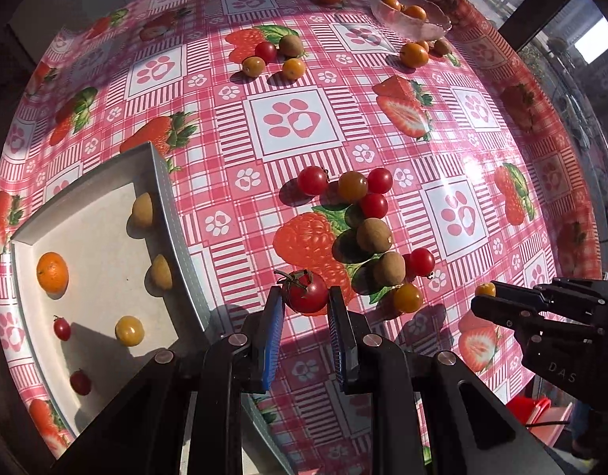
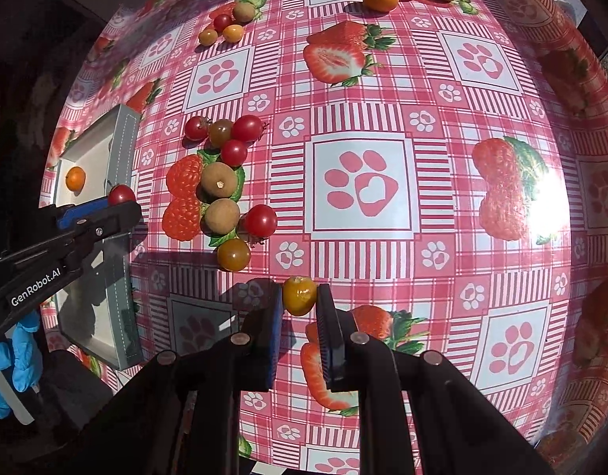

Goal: Organize fruits
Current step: 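Carry both cherry tomatoes over the white tray with both grippers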

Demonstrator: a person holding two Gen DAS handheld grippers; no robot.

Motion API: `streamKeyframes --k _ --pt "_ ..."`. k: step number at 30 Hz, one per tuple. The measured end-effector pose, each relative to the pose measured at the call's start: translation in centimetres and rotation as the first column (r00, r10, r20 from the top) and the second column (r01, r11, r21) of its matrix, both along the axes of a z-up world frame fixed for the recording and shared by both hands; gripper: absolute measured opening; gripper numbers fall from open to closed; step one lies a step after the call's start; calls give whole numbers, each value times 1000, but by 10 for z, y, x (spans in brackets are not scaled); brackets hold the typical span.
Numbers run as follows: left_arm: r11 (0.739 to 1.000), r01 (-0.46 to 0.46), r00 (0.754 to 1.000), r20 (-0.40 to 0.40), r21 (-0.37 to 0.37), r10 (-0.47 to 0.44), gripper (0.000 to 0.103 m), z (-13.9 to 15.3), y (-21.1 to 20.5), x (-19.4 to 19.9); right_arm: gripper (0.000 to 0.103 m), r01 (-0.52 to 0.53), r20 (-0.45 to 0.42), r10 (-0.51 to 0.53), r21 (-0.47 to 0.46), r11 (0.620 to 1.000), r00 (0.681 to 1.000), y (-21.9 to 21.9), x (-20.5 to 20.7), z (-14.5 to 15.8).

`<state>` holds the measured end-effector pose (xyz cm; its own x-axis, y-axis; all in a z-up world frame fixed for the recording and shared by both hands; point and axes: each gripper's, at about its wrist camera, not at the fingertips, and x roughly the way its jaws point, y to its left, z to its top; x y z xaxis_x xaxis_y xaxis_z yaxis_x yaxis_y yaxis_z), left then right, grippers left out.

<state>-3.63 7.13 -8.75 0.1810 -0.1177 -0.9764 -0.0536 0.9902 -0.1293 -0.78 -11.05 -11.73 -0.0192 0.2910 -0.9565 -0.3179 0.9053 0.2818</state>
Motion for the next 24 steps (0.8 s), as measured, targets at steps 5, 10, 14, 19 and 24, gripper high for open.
streamKeyframes --k 5,10,14,19,24 --pt "1000 -17 1000 10 -9 17 24 2 5 0 19 -14 7 14 1 1000 1000 3 0 8" --pt "999 -49 998 26 -16 50 24 11 16 -8 19 -45 17 45 5 999 999 17 3 17" --pt "997 -80 996 35 -18 80 24 16 27 -18 19 -78 23 77 11 997 997 32 0 23" --pt "992 -122 992 33 -13 122 24 18 46 -35 19 -135 31 134 19 991 990 59 -8 28" --pt "985 -175 984 26 -5 175 24 17 68 -54 19 -202 37 201 33 979 979 91 -14 34"
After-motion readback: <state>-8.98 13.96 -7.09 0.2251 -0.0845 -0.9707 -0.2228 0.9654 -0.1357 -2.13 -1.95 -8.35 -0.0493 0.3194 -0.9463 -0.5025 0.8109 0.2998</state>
